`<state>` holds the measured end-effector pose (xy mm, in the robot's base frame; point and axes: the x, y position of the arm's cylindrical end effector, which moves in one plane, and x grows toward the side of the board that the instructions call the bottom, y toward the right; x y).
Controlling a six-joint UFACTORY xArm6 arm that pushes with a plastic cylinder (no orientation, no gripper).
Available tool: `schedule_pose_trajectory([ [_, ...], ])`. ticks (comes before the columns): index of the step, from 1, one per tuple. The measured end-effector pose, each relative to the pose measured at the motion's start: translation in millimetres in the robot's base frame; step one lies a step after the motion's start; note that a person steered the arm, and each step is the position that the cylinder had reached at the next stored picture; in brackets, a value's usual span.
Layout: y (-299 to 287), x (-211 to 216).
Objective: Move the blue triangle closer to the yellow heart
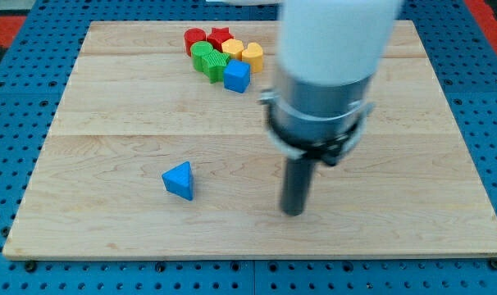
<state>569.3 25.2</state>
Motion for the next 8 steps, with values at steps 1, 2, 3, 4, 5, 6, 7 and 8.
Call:
schedule_pose_trajectory([
  [1,-63.6,4.7],
  [2,-121.4,-8.3],
  [3,-119.1,-35.8],
  [4,-66.8,-74.3],
  [5,-40.3,-115.8],
  [6,-49.7,-162.9],
  [7,-20.4,-165.4],
  [8,13.6,-152.0],
])
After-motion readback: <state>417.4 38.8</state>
